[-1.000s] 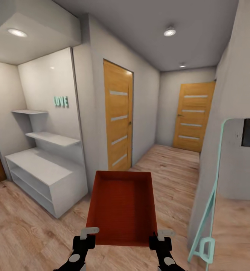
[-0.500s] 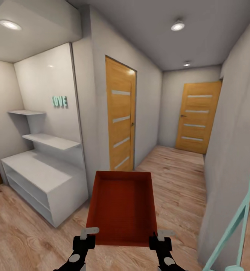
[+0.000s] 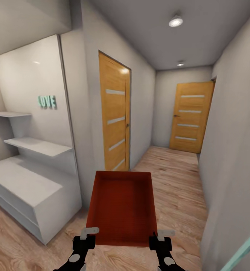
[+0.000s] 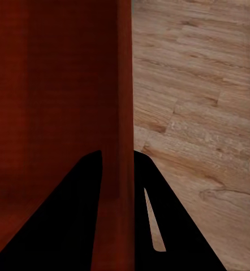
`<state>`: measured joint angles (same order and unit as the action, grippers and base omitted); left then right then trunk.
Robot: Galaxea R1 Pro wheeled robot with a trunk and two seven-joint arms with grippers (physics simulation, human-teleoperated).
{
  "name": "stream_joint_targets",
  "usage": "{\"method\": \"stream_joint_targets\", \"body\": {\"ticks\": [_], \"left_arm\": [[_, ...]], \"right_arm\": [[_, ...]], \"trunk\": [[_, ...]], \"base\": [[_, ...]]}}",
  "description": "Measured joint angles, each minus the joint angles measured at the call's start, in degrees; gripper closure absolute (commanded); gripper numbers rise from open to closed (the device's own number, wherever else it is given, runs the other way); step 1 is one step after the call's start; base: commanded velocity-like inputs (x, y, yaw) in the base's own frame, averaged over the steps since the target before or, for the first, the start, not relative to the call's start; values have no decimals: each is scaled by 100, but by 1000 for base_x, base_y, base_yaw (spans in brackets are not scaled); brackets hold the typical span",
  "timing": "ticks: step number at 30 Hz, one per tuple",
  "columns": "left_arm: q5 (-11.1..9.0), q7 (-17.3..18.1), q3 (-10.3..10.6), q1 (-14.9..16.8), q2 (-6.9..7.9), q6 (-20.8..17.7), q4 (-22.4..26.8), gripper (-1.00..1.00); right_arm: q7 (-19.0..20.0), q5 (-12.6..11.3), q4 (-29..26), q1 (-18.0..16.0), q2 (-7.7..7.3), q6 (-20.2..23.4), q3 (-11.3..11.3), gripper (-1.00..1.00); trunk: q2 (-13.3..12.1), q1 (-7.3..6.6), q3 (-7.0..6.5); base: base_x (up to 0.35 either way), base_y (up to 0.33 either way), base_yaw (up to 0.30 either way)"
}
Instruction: Move the two storage containers from the living room to the garage. In the garage, place one container on the floor and stack the other container on top of it (either order is fine).
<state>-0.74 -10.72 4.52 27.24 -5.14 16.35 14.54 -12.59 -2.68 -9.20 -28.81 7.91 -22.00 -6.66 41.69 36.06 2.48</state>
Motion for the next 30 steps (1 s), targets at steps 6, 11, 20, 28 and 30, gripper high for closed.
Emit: {"method": "stream_joint_targets", "body": {"ticks": [6,11,20,28,30], "left_arm": [[-1,1,0,0,1,6,0,100],[-1,1,-2,0,1,6,0,100],[-3,4,-5,0,1,1,0,100],[-4,5,-6,0,2,1,0,100],[-4,5,-7,0,1,1,0,100]], "right_arm": [[-1,0,0,0,0,-5,-2,100],[-1,0,-4,0,0,-1,-4,100],[-1,1,-9,0,0,11,-5,100],[-2,1,-11,0,0,13,-6,100],[-1,1,-7,-3,0,12,-7,100]], "trunk": [[0,0,0],[0,0,0],[0,0,0],[0,0,0],[0,0,0]], "base": [[317,183,-280],[317,183,-281],[317,183,-281],[317,183,-281],[317,183,-281]]}}
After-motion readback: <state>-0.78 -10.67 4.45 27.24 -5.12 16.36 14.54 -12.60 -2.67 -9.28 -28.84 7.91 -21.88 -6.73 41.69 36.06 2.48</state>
